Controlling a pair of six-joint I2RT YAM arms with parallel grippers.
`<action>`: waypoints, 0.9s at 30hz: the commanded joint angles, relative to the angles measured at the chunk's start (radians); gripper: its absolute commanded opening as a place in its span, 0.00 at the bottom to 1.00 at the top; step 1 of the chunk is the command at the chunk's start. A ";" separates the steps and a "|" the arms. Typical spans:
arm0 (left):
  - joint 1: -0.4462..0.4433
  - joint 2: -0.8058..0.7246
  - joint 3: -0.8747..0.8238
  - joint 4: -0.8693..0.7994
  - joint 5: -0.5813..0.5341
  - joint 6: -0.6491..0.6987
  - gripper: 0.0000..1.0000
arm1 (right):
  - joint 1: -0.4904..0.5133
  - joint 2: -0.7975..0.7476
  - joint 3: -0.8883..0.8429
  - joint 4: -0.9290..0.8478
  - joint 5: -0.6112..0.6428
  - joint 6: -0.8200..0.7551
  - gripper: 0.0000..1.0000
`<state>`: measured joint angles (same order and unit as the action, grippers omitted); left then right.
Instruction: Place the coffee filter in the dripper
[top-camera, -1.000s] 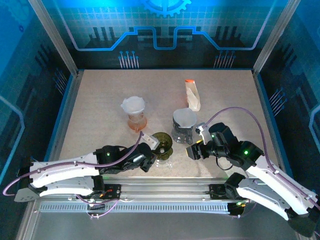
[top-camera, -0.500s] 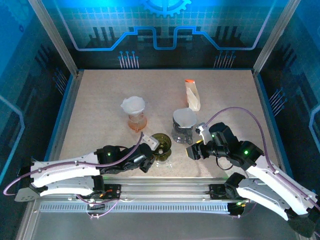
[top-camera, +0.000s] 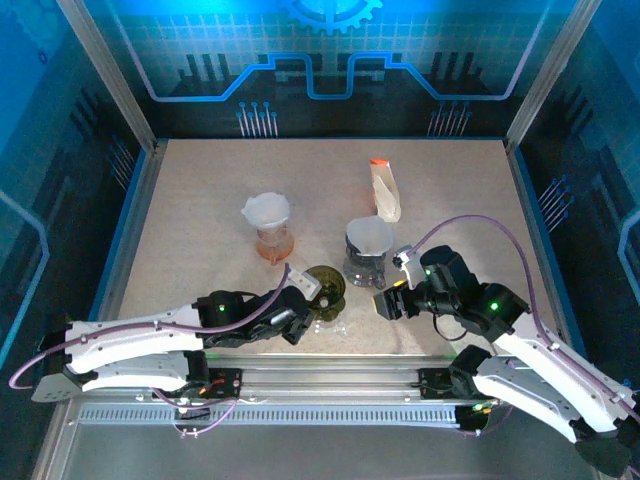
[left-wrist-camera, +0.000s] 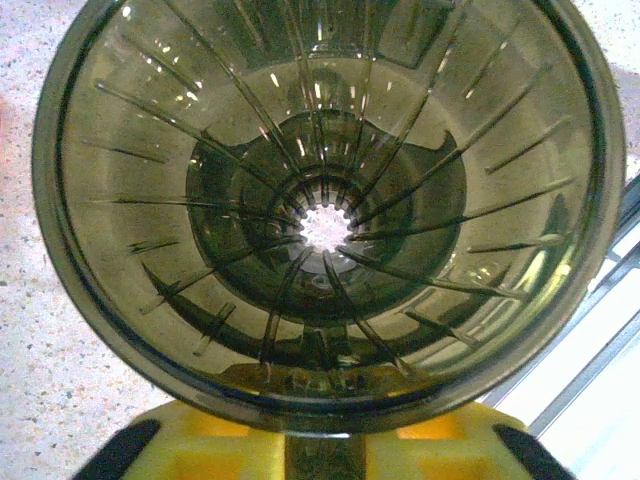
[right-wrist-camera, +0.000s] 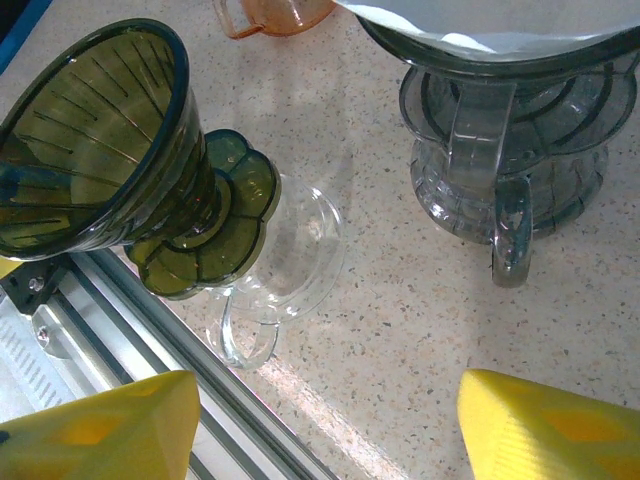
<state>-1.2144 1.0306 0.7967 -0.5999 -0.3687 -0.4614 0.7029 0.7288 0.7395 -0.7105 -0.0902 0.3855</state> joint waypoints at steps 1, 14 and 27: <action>-0.010 -0.007 0.018 -0.004 0.004 0.019 0.28 | -0.017 -0.012 -0.013 -0.005 -0.020 0.006 0.70; -0.013 -0.111 0.042 0.065 0.034 -0.020 0.72 | -0.017 -0.018 -0.014 -0.007 -0.017 0.012 0.74; 0.001 -0.348 -0.063 0.177 -0.174 -0.092 0.99 | -0.018 -0.028 0.046 0.032 -0.018 0.001 0.77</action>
<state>-1.2194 0.7120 0.7673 -0.4473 -0.4389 -0.5198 0.6991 0.7105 0.7376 -0.6968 -0.1024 0.3923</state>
